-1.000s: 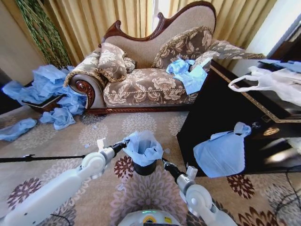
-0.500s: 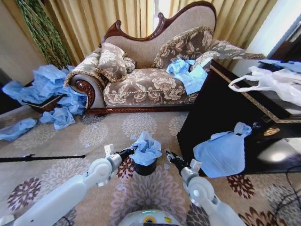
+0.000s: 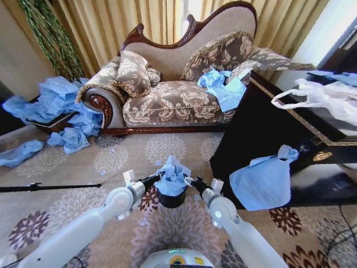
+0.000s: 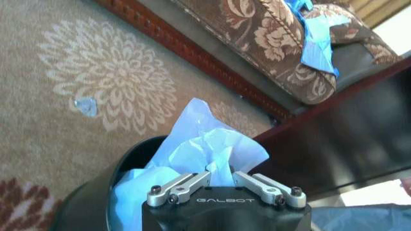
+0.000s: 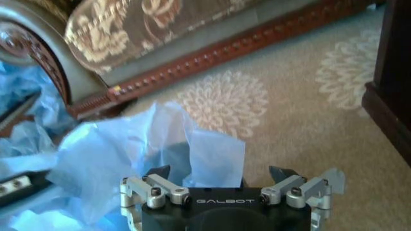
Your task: Place a garbage bag over the trash bin.
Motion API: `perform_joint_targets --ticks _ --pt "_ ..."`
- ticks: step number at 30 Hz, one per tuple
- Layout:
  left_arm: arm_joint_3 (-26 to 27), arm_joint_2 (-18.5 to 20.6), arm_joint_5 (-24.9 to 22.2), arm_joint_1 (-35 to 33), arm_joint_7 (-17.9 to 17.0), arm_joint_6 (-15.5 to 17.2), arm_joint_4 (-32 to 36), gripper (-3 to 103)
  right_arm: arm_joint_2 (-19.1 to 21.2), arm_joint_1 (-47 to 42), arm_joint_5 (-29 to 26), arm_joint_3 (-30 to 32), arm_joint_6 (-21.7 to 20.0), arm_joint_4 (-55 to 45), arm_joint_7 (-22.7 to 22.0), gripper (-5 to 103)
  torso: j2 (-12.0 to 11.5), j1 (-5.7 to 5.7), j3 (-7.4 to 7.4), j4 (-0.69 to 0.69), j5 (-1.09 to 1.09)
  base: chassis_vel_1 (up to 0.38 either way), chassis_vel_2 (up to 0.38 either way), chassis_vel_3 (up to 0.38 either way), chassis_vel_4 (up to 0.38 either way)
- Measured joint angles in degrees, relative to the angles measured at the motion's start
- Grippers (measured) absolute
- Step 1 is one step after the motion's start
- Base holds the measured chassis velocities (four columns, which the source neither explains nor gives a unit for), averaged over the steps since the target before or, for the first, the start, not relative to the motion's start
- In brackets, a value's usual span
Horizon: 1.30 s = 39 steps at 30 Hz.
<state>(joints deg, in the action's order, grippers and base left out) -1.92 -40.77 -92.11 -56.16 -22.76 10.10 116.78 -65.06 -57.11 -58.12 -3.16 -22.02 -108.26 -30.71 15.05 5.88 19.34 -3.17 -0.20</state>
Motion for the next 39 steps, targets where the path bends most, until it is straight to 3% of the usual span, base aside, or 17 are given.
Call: perform_joint_targets --ticks 7,14,21,27,30,36,38,39 --pt "1.44 -1.06 -3.51 -1.79 0.22 -0.81 -0.26 0 -2.67 6.64 -3.60 -3.61 -0.24 7.04 -4.64 100 -0.01 0.00 0.00 0.00 -0.01 0.000 0.000 0.000 0.000" --pt "2.12 -0.84 -5.14 -2.63 0.46 -1.09 0.83 0 -4.53 11.85 -1.01 -6.18 -0.93 15.04 -7.05 102 -0.01 0.00 0.00 0.01 0.00 0.000 0.000 0.000 0.000" --pt "2.91 -0.19 -6.48 -2.17 0.46 -1.11 1.09 0 -3.24 10.62 -0.76 -5.00 -0.95 14.94 -6.43 83 -0.01 0.00 0.00 0.00 0.01 0.000 0.000 0.000 0.000" --pt "3.92 0.32 -7.02 -2.42 0.44 -1.10 1.10 0 -2.60 8.87 -1.07 -3.79 -0.46 12.97 -5.37 56 -0.01 0.00 0.00 0.01 0.00 0.000 0.000 0.000 0.000" --pt "4.30 0.40 -7.17 -2.66 0.42 -1.11 1.10 0 -2.49 8.49 -1.52 -3.42 -0.32 12.14 -5.35 50 -0.01 0.00 0.00 0.01 0.00 0.000 0.000 0.000 0.000" --pt "4.70 0.51 -7.33 -2.81 0.37 -1.20 1.10 0 -1.44 6.94 -2.43 -2.11 0.12 9.34 -5.30 22 -0.01 0.00 -0.01 -0.02 -0.01 0.000 0.000 0.000 0.000" --pt "4.70 0.47 -7.34 -2.81 0.37 -1.21 1.10 0 -1.32 6.65 -2.50 -1.88 0.14 8.94 -5.23 22 -0.01 0.00 -0.01 -0.01 0.01 0.000 0.000 0.000 0.000" --pt "4.70 0.37 -7.33 -2.81 0.36 -1.22 1.09 0 -1.13 6.16 -2.59 -1.65 0.19 8.38 -5.21 17 -0.01 0.00 -0.01 0.00 0.00 0.000 0.000 0.000 0.000"
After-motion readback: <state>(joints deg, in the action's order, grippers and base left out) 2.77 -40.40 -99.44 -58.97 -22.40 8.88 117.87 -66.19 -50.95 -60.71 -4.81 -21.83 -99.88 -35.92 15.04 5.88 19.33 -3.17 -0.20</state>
